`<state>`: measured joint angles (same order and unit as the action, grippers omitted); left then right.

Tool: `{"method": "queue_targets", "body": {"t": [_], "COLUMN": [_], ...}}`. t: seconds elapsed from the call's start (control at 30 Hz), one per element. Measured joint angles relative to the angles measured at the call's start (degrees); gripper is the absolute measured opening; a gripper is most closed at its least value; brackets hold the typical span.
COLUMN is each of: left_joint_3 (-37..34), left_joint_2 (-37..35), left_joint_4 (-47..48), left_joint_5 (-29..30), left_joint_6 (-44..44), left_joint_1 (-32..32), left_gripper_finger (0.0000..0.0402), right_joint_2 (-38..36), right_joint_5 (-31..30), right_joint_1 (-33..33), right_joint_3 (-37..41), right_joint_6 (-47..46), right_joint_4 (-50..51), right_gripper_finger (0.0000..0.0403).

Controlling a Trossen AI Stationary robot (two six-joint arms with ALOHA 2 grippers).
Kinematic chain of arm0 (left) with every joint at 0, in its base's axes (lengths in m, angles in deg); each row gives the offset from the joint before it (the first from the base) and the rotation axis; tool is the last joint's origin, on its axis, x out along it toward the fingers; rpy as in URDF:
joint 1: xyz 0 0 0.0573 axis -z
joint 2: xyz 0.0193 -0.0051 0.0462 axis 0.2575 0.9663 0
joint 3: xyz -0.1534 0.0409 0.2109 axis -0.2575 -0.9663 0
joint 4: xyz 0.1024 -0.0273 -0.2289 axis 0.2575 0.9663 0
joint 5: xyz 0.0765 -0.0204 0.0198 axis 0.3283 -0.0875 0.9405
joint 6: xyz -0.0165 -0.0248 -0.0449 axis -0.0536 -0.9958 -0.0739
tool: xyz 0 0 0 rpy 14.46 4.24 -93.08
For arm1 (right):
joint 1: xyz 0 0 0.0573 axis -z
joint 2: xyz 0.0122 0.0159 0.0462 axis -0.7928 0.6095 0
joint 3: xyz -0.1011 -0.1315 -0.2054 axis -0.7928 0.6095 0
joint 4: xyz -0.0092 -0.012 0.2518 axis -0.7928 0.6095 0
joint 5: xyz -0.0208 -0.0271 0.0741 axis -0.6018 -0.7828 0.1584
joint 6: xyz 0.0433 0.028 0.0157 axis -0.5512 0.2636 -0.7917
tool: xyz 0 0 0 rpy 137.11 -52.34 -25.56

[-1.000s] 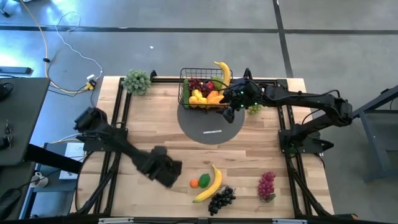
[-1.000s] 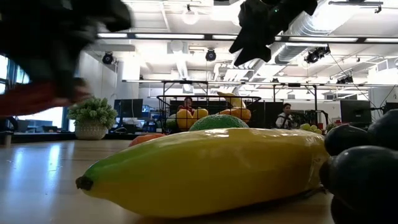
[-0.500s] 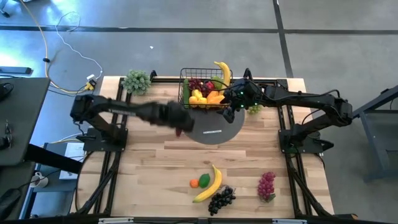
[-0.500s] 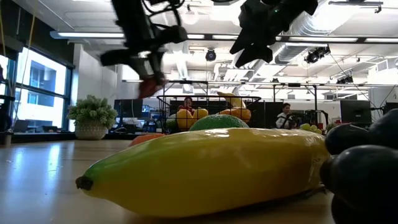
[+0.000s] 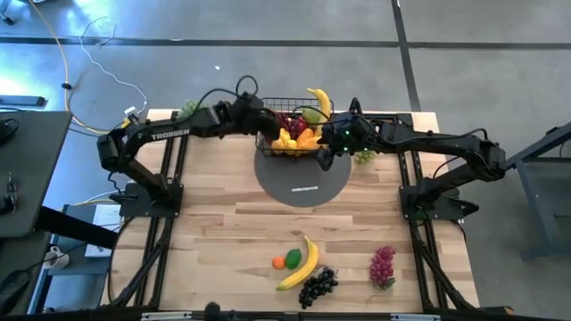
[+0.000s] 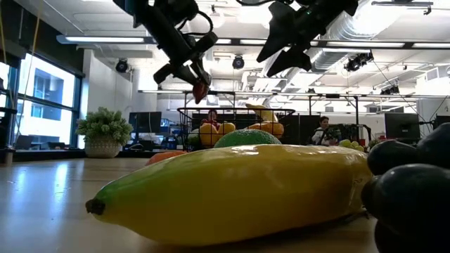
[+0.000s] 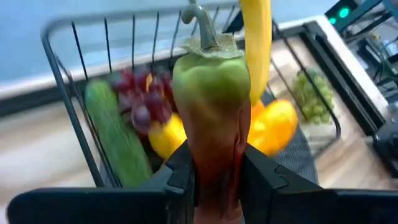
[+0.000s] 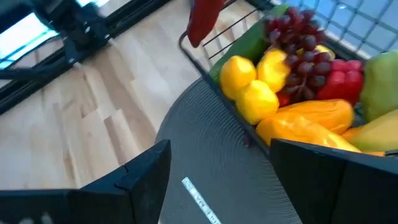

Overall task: Build produce basket
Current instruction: Put the chili pepper into the wire basket

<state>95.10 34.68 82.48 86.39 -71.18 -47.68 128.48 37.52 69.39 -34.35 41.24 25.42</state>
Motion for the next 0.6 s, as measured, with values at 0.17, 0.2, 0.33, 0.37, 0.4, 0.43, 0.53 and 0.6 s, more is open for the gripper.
{"method": "queue_targets", "body": {"t": [0.17,0.2,0.33,0.37,0.4,0.43,0.53,0.6], "left_joint_3": [0.0,0.0,0.0,0.0,0.0,0.0,0.0,0.0], "left_joint_2": [0.0,0.0,0.9,1.3,1.8,2.2,4.0,5.1], "left_joint_4": [-3.2,-3.2,-3.5,-3.3,-3.2,-3.2,-3.4,-3.3], "left_joint_5": [0.1,0.1,0.8,0.8,0.7,0.7,0.7,0.7], "left_joint_6": [5.1,6.1,9.6,9.9,9.9,9.9,9.6,9.6], "left_joint_1": [-3.0,-3.4,-4.4,-4.6,-4.8,-4.8,-5.0,-5.1], "left_gripper_finger": [0.0071,0.0072,0.0072,0.0072,0.0072,0.0072,0.0072,0.0072], "right_joint_2": [0.0,0.0,0.0,0.0,0.0,0.0,0.0,0.0], "right_joint_5": [-4.5,-5.2,-8.0,-8.7,-9.5,-10.3,-12.2,-12.8], "right_joint_1": [0.0,0.0,0.0,0.0,0.0,0.0,0.0,0.0], "right_joint_3": [0.0,0.0,0.0,0.0,0.0,0.0,0.0,0.0], "right_joint_6": [-4.6,-5.5,-7.9,-8.7,-9.3,-10.2,-12.2,-13.5], "right_joint_4": [-0.5,-0.6,-0.7,-0.7,-0.8,-0.9,-1.4,-1.7], "right_gripper_finger": [0.0255,0.0255,0.0255,0.0255,0.0255,0.0255,0.0255,0.0255]}}
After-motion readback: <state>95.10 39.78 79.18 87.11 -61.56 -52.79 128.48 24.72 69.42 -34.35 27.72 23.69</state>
